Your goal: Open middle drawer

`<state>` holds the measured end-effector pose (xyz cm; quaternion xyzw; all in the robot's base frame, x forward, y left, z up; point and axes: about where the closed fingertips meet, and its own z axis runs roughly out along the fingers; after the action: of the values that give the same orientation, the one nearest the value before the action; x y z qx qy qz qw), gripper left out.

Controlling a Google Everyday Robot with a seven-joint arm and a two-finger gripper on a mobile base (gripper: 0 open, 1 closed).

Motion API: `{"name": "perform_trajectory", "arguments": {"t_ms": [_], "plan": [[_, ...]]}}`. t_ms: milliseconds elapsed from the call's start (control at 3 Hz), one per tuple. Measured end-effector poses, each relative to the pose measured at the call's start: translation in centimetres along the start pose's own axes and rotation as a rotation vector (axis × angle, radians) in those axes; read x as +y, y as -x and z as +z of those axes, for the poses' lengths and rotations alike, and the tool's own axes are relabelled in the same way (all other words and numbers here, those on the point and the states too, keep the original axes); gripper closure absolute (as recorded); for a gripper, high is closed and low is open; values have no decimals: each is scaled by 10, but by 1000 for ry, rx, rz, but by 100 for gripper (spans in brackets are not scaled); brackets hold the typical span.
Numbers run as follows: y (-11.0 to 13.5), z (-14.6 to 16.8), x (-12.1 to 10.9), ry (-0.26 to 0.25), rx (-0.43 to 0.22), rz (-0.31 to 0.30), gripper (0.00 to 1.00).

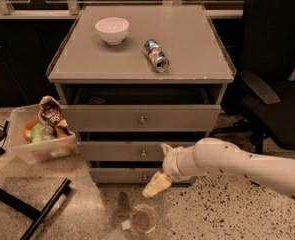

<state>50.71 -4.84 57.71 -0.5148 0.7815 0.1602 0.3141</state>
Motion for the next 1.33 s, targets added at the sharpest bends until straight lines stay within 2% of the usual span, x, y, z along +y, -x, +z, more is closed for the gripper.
{"name": "perform_trajectory", "arguments": {"t_ms": [333, 667, 1000, 1333], "plan": [[3, 56, -25, 13, -56, -41, 0], [6, 113, -50, 29, -50, -56, 0], [15, 159, -65, 23, -42, -84, 0], [25, 191, -78, -11, -21, -112, 0]]}}
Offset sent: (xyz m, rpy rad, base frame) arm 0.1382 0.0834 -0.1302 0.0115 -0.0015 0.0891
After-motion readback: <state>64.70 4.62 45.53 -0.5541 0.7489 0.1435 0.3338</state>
